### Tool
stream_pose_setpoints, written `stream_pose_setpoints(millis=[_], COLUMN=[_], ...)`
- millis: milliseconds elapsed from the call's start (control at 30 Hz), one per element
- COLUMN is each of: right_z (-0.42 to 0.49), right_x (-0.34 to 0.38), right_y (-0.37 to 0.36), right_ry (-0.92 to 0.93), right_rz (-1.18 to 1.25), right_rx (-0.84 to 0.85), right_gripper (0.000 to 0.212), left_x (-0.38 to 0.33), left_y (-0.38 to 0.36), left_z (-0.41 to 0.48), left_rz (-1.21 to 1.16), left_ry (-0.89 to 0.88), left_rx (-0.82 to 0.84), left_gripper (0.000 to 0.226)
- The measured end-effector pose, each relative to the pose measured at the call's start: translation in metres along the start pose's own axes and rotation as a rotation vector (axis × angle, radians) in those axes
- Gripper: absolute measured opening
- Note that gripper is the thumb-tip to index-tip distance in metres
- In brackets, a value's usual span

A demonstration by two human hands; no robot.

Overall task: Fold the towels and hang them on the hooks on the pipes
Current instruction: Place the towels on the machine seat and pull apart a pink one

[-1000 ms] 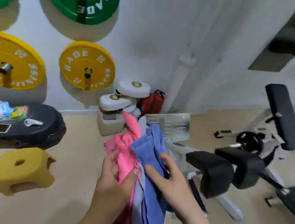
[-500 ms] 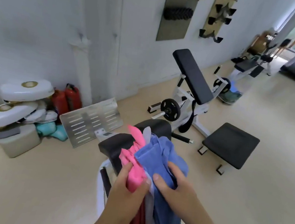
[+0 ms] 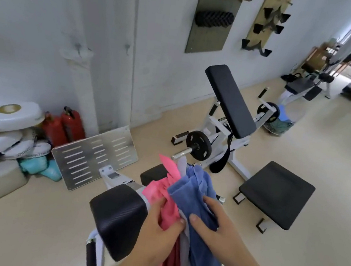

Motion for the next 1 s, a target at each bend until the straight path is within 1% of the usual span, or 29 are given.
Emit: stream_pose_setpoints(millis=[133, 200, 267, 300, 367, 400, 467, 567, 667, 733, 800, 867, 933, 1000], right_z=[0.064, 0.102, 0.131, 0.149, 0.181, 0.197, 0.228, 0.265, 0.3, 0.321, 0.337, 0.347, 0.358, 0.367], right_x=[-0.019, -0.032, -0.041, -0.045, -0.051, -0.053, -0.049, -0.037, -0.039, -0.044, -0.054, -0.062, -0.069, -0.072], right_y=[0.046, 0.068, 0.083, 0.093, 0.109, 0.114, 0.12, 0.121, 0.113, 0.103, 0.095, 0.088, 0.085, 0.081], right_ry=[-0.005, -0.005, -0.007, 0.005, -0.005, -0.002, 0.015, 0.039, -0.012, -0.048, -0.084, -0.153, -0.137, -0.127], right_rz=[-0.001, 0.0, 0.013, 0.029, 0.064, 0.078, 0.099, 0.152, 0.129, 0.089, -0.03, -0.127, -0.238, -0.322], right_rx=[0.068, 0.121, 0.15, 0.188, 0.282, 0.323, 0.423, 0.518, 0.615, 0.668, 0.733, 0.763, 0.752, 0.682], right_gripper=[0.053, 0.055, 0.05, 0.048, 0.046, 0.049, 0.054, 0.041, 0.036, 0.03, 0.03, 0.035, 0.034, 0.028], left_x=[0.0, 0.005, 0.007, 0.008, 0.007, 0.002, -0.008, -0.023, -0.024, -0.011, 0.006, 0.02, 0.028, 0.032], left_y=[-0.02, -0.031, -0.035, -0.04, -0.047, -0.051, -0.051, -0.046, -0.036, -0.025, -0.016, -0.007, 0.007, 0.017], left_z=[0.073, 0.112, 0.139, 0.156, 0.181, 0.189, 0.201, 0.205, 0.214, 0.231, 0.252, 0.267, 0.275, 0.281], left_rz=[-0.051, -0.051, -0.037, -0.026, -0.03, -0.036, -0.003, 0.075, 0.176, 0.206, 0.194, 0.259, 0.344, 0.391], left_ry=[0.034, 0.037, 0.056, 0.073, 0.091, 0.086, 0.072, 0.019, 0.011, 0.076, 0.198, 0.341, 0.439, 0.458], left_rx=[0.015, -0.022, -0.061, -0.107, -0.187, -0.224, -0.35, -0.516, -0.64, -0.631, -0.512, -0.414, -0.419, -0.401], left_gripper=[0.054, 0.053, 0.057, 0.06, 0.059, 0.057, 0.057, 0.062, 0.065, 0.062, 0.061, 0.066, 0.068, 0.073])
Point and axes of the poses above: each hand's wrist, its own z-axis towards the middle knuckle, its own y-axis out of the back of the hand, x = y × z, the point moved 2 cm from there along z, towards the middle knuckle, and after that the axes turned 12 degrees about x, right-handed, at the moved point
